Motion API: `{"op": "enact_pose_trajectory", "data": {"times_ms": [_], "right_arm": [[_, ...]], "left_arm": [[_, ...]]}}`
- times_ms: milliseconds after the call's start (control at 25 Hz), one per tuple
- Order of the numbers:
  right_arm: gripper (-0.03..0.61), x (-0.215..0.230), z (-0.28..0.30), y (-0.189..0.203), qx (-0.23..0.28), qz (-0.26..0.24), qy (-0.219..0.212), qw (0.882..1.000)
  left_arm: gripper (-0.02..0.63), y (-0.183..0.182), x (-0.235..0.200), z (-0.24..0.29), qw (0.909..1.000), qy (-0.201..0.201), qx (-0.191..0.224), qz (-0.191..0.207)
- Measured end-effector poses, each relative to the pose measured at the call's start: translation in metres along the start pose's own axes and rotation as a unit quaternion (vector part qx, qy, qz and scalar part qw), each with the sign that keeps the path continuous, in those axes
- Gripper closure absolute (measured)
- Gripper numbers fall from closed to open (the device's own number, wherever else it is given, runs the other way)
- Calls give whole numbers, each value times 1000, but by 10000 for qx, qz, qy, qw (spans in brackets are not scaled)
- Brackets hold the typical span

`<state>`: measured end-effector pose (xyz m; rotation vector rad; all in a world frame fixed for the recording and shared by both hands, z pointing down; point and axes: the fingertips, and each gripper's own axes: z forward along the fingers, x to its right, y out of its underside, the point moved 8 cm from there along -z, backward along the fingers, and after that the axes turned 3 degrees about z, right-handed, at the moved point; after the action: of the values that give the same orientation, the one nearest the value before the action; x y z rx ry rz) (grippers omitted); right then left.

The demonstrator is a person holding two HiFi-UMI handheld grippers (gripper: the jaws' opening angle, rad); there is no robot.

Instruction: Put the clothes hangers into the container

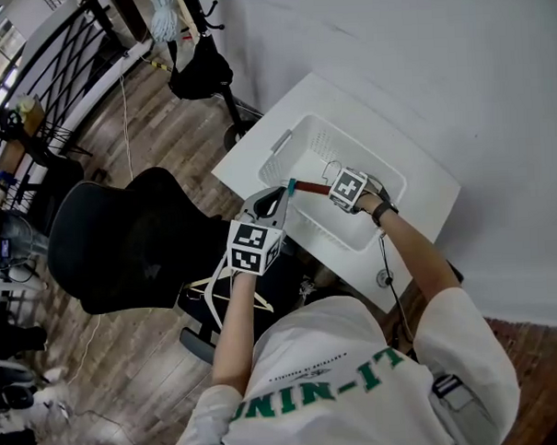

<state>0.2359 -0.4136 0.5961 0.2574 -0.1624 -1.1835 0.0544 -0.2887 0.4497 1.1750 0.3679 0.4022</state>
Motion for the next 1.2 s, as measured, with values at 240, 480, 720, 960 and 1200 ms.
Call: {"op": "enact_pose_trajectory", "data": {"times_ms": [240, 480, 720, 960, 1200], "right_arm": [[440, -10, 44, 16, -661, 13, -432, 9969], [367, -22, 67, 17, -639, -228, -233, 9974], [241, -21, 54, 9, -403, -19, -105, 9991], [247, -21, 12, -11, 475, 192, -17, 9987], [253, -27, -48, -38, 1446, 148, 277, 9890]], "left_arm": [[600, 3, -4, -7, 9999, -104, -16, -119], [599, 12, -13, -23, 9993, -300, -37, -211], [599, 21, -12, -41, 9986, -428, -17, -299], [598, 29, -6, -56, 9980, -548, 13, -329], [598, 34, -5, -86, 9958, -801, 74, -439]]}}
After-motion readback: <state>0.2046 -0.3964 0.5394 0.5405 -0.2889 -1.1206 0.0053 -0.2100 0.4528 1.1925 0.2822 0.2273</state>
